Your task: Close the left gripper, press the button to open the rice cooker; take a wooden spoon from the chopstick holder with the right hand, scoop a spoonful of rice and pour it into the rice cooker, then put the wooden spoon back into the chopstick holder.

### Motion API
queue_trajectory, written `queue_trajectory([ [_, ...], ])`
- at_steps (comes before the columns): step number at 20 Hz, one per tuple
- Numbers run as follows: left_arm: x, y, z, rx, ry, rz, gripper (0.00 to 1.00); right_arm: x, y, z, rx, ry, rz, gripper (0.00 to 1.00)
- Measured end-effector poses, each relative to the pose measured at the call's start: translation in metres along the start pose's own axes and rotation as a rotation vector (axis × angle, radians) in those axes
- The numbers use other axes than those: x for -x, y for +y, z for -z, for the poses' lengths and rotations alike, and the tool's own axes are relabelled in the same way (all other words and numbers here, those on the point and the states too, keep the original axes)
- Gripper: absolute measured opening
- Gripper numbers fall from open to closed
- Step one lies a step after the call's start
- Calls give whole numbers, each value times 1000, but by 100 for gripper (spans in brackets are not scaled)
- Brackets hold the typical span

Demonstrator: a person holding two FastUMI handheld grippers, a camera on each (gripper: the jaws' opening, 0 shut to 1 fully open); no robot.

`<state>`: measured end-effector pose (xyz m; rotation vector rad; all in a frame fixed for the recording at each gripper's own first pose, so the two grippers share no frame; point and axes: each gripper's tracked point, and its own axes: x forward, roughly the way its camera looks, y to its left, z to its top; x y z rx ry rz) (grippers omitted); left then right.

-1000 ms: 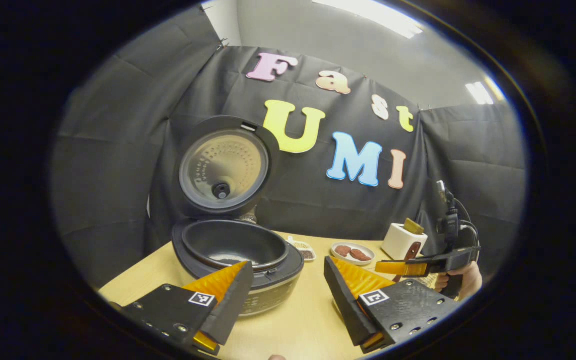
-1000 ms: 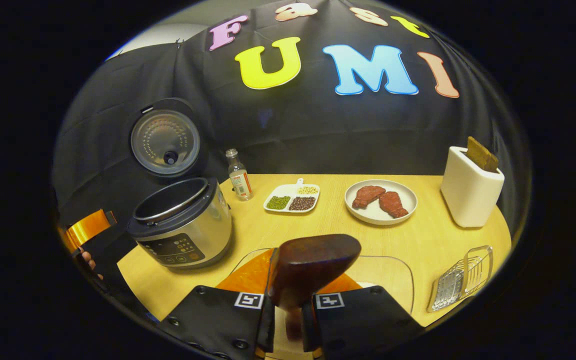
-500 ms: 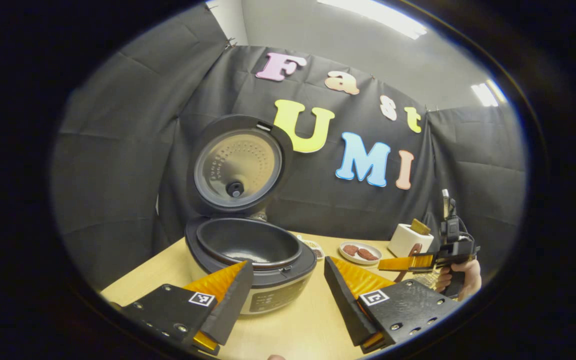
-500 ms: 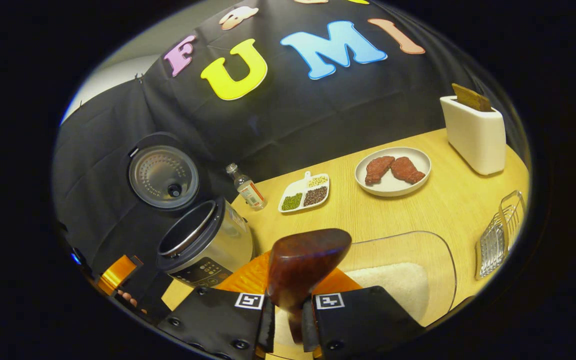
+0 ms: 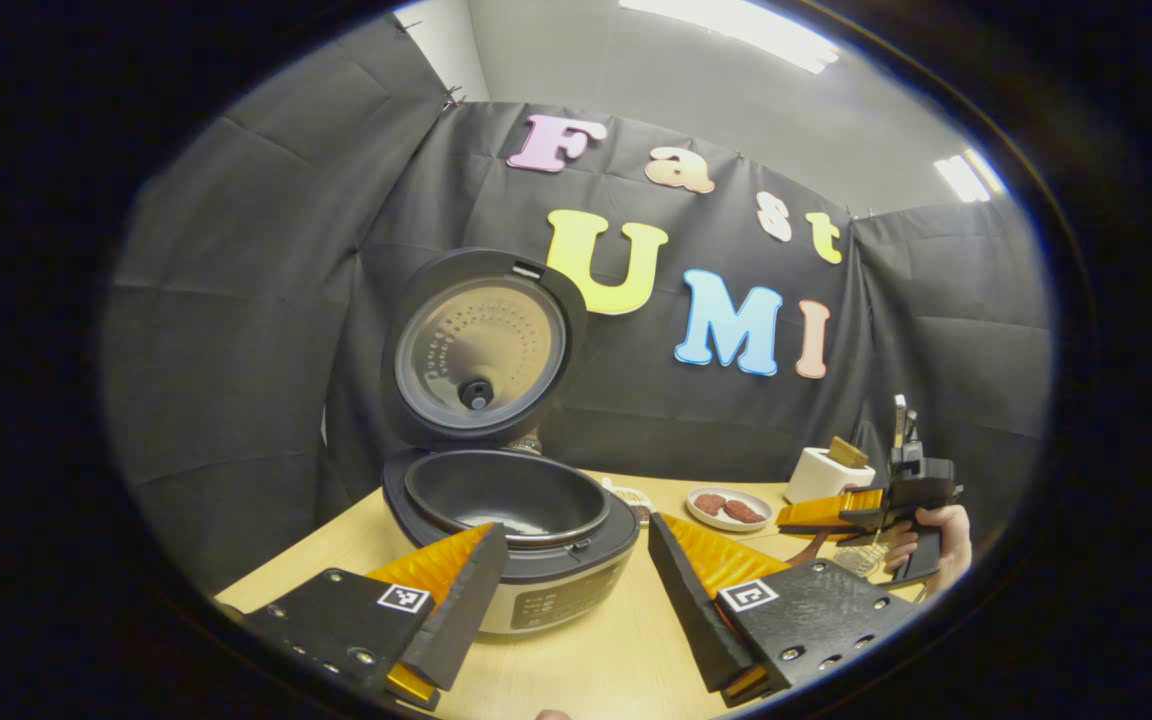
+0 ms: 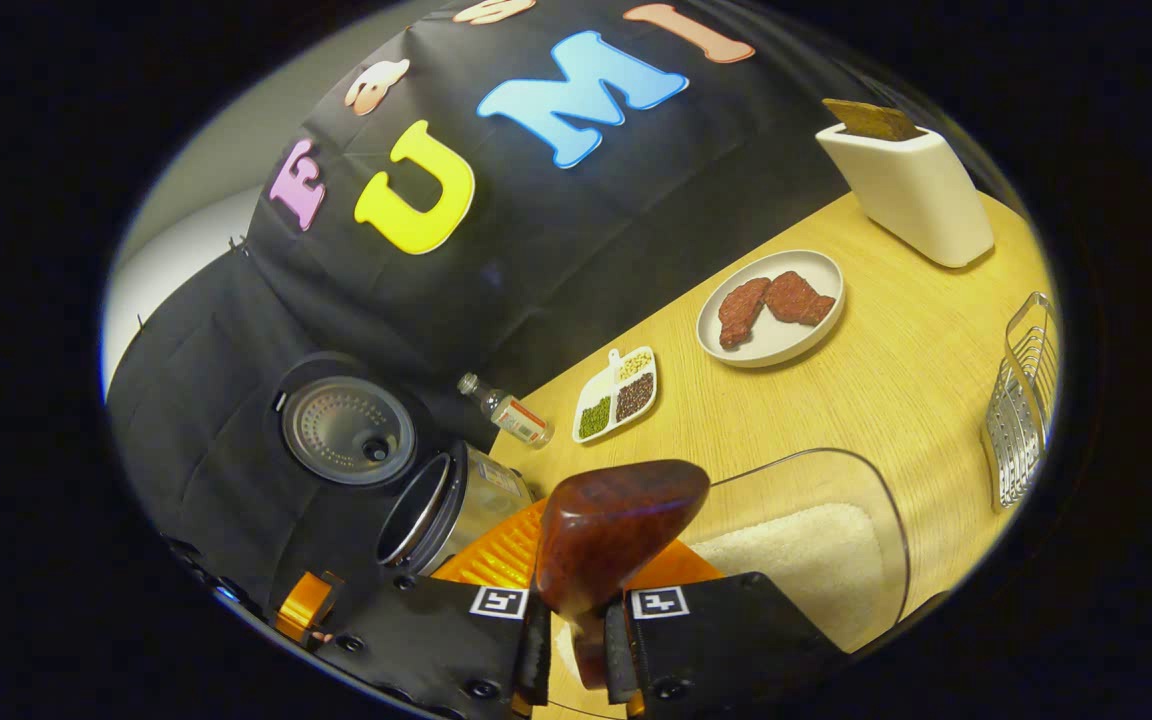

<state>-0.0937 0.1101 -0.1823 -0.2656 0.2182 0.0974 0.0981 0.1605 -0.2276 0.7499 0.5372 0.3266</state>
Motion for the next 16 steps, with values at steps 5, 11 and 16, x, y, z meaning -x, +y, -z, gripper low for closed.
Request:
queue_trajectory([
  [5, -1, -3, 4, 21, 9, 2, 89, 20, -32, -29, -107, -81, 37, 23],
  [11, 0, -11, 4, 21, 17, 8, 89, 38, -64, -49, -289, -172, 66, 20],
  [16, 2, -12, 4, 20, 14, -4, 89, 40, -65, -55, -393, -186, 19, 23],
])
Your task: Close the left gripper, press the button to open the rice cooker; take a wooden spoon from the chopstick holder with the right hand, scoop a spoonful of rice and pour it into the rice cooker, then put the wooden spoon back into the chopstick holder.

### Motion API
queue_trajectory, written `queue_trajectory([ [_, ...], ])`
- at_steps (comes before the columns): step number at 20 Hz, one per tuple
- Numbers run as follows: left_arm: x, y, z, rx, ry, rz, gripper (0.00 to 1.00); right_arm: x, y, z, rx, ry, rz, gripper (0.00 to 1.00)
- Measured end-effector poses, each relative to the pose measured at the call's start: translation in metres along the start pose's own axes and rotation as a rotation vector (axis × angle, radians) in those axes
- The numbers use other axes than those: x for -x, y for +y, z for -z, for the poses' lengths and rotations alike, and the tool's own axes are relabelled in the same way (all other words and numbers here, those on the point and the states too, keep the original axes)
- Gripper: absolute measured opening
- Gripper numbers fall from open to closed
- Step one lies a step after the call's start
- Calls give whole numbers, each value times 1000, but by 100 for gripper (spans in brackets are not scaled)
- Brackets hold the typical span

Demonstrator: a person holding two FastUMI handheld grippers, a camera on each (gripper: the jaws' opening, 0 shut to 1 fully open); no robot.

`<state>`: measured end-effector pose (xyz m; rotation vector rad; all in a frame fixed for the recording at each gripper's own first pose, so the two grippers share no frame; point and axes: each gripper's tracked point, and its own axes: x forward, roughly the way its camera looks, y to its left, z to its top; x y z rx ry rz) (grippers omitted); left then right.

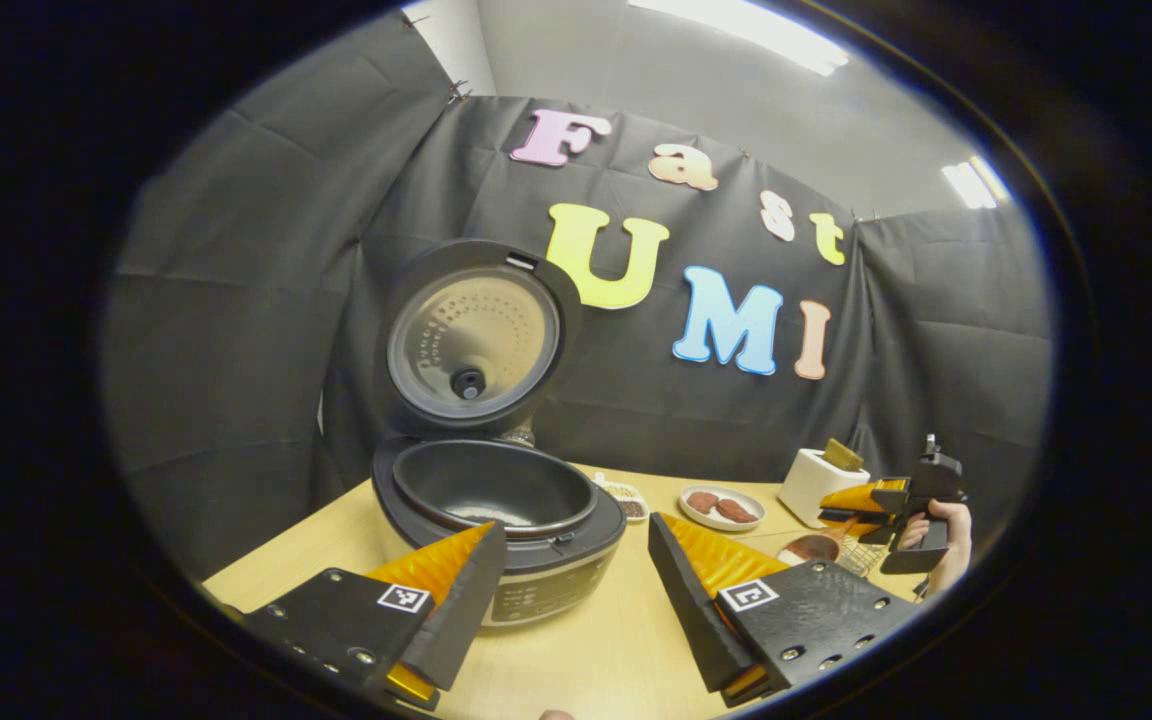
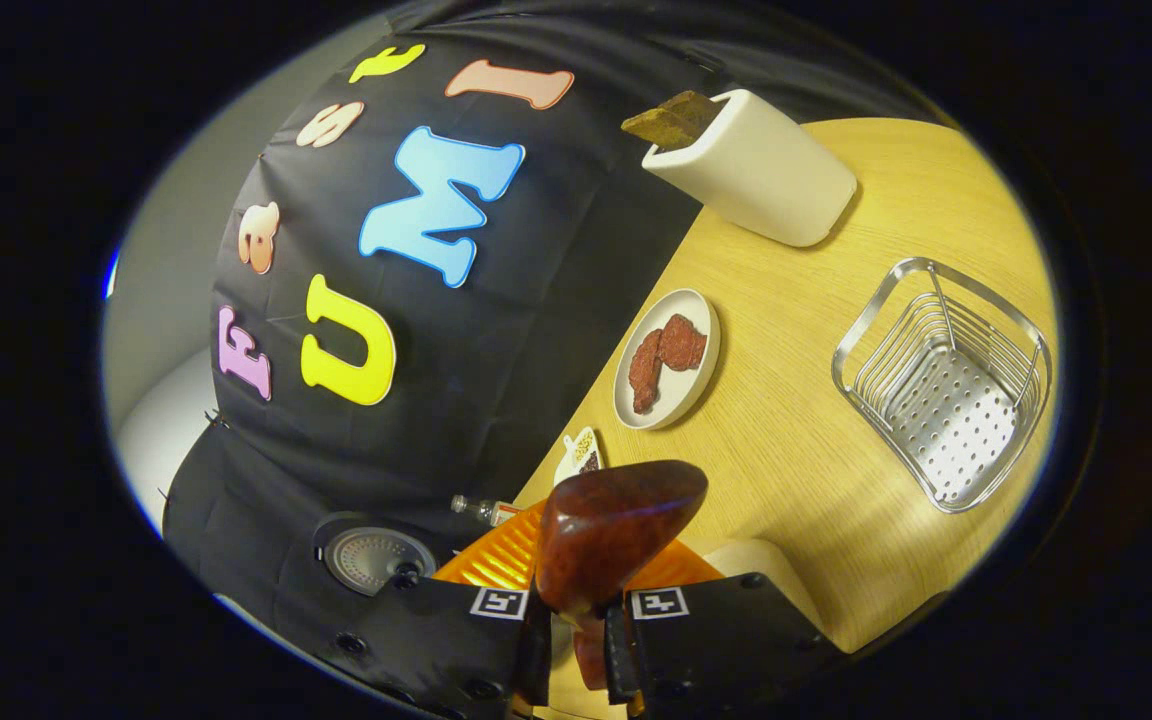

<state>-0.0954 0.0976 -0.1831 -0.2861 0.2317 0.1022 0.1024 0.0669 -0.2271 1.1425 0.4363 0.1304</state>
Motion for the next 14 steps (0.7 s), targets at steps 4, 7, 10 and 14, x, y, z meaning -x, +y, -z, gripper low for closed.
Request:
queue_trajectory([
  [4, 7, 6, -1, -6, -5, -21, 89, -6, 23, 3, -49, -4, -43, 23],
  [7, 7, 11, -7, 0, -14, -37, 89, -14, 49, 17, -48, 22, -93, 23],
  [10, 14, 16, -11, 8, -31, -41, 89, -26, 77, 25, -105, 29, -133, 23],
  [14, 17, 28, -15, 3, -41, -66, 89, -52, 109, 36, -198, 21, -160, 23],
])
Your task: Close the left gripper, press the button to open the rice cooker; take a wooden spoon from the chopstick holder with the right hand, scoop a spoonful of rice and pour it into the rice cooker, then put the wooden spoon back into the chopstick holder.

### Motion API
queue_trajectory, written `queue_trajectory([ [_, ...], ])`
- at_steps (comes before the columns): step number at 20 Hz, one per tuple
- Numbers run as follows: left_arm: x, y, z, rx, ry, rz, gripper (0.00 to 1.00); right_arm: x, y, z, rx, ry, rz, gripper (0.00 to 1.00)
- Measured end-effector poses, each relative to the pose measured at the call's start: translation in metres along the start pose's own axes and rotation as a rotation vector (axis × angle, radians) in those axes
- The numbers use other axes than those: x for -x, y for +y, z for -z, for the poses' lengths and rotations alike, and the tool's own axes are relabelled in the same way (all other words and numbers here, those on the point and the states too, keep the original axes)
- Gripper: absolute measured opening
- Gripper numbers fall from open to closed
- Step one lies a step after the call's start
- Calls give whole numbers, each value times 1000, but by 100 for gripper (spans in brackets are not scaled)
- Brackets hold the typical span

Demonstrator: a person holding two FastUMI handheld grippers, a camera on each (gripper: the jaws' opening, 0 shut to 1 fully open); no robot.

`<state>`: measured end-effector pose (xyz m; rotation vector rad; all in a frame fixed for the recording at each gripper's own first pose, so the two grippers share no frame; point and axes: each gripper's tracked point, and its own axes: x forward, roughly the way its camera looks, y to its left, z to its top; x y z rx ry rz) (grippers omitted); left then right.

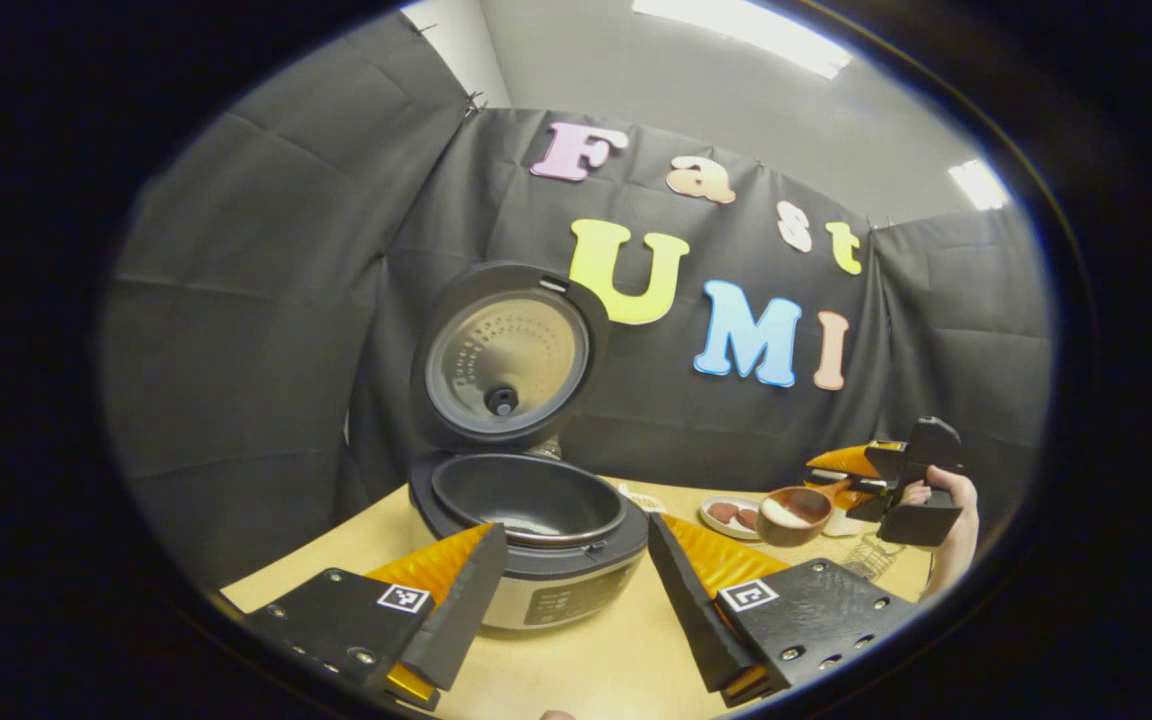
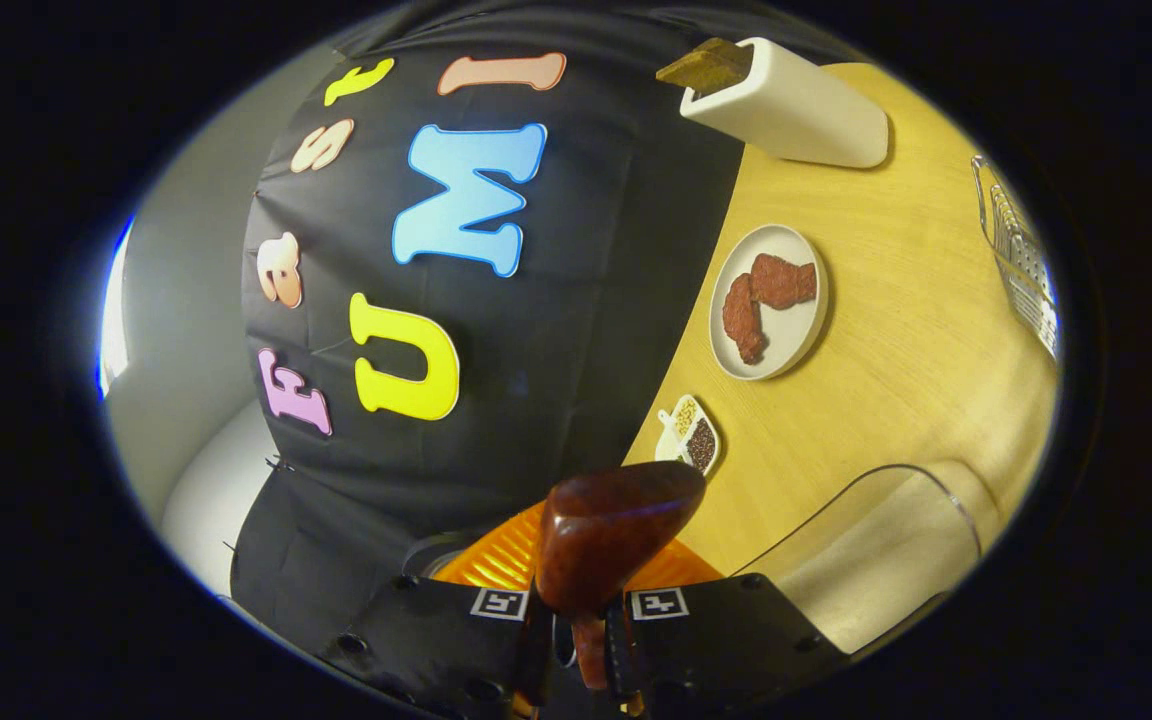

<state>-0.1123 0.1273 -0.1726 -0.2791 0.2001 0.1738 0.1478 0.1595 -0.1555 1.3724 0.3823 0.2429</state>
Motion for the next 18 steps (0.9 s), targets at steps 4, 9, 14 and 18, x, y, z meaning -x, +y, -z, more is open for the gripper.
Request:
queue_trajectory([
  [4, 3, 15, -2, 22, -8, -17, 89, -32, 26, 28, -49, 22, -24, 23],
  [9, 8, 34, -10, 34, -22, -48, 89, -76, 60, 76, -47, 114, -57, 23],
  [14, 18, 59, -15, 56, -41, -94, 89, -120, 79, 130, 13, 196, -47, 23],
  [18, 24, 80, -14, 62, -48, -131, 88, -144, 97, 166, 120, 222, -48, 23],
])
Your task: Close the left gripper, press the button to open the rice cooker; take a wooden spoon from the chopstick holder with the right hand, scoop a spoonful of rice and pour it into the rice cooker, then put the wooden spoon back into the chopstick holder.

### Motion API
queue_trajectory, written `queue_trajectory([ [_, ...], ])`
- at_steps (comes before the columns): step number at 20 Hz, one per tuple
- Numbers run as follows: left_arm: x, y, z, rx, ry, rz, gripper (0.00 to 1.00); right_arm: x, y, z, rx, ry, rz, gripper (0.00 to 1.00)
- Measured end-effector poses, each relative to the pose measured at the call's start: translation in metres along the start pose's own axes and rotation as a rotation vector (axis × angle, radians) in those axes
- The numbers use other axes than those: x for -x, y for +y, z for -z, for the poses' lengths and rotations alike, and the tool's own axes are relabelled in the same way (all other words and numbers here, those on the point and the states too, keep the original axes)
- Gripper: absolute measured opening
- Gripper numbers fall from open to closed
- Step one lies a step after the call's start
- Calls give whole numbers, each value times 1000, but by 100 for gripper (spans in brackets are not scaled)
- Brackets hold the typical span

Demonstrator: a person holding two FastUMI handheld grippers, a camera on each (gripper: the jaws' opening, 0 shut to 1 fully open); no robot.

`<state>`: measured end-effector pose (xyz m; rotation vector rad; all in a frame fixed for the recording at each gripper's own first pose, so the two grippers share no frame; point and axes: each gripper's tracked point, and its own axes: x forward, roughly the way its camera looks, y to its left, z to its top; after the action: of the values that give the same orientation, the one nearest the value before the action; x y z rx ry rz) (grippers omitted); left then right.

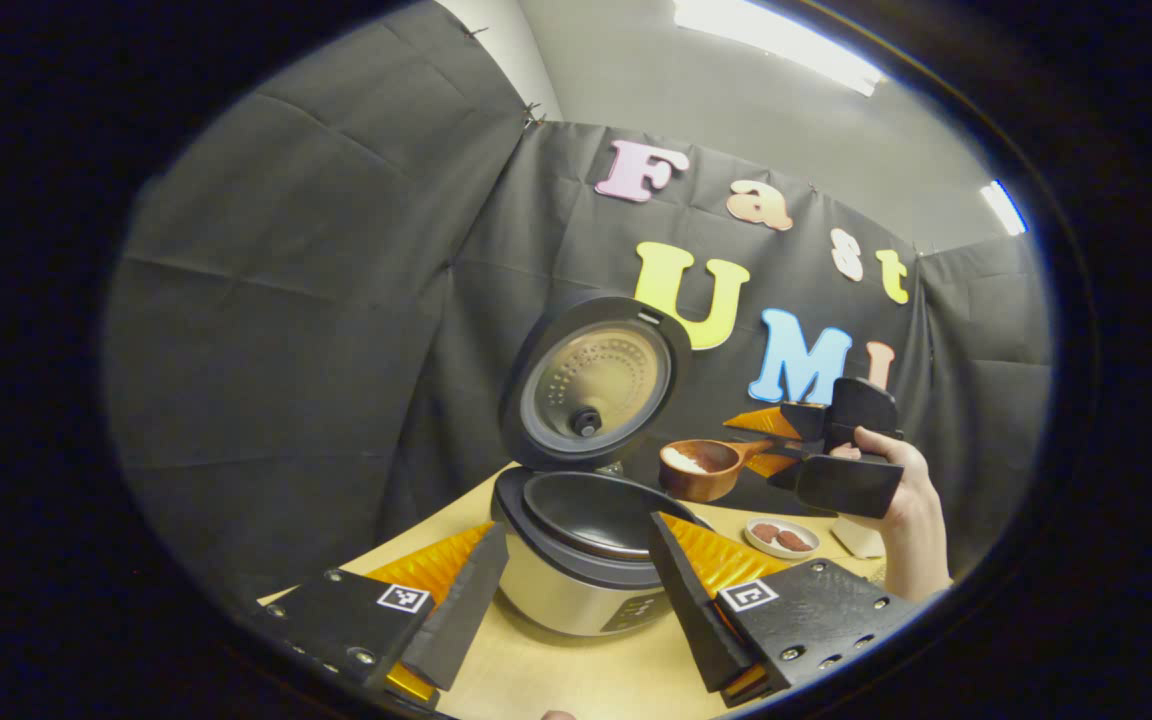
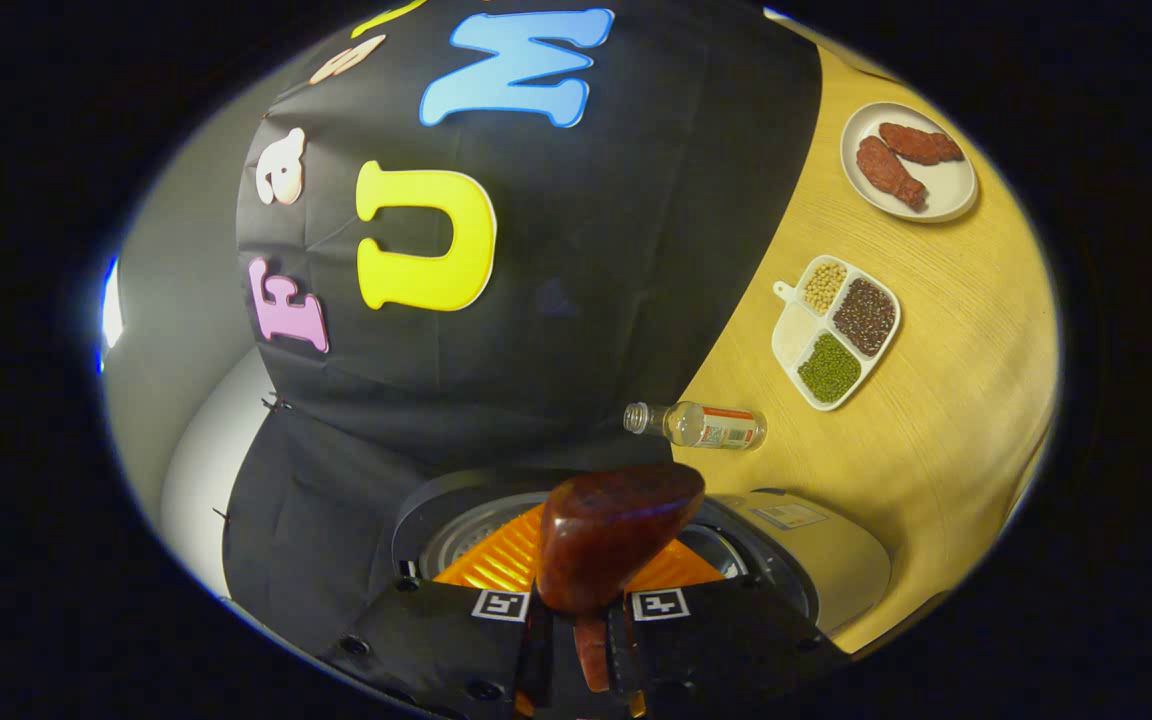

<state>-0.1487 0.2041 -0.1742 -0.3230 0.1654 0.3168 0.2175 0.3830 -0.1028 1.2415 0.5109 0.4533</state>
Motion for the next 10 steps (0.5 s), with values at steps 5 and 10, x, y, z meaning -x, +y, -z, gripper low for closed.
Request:
queue_trajectory([
  [5, 1, 21, 4, 24, 0, -22, 89, -20, 12, 9, 88, -30, 10, 23],
  [10, -1, 34, 11, 27, 15, -43, 88, -44, 21, 7, 347, -71, 52, 23],
])
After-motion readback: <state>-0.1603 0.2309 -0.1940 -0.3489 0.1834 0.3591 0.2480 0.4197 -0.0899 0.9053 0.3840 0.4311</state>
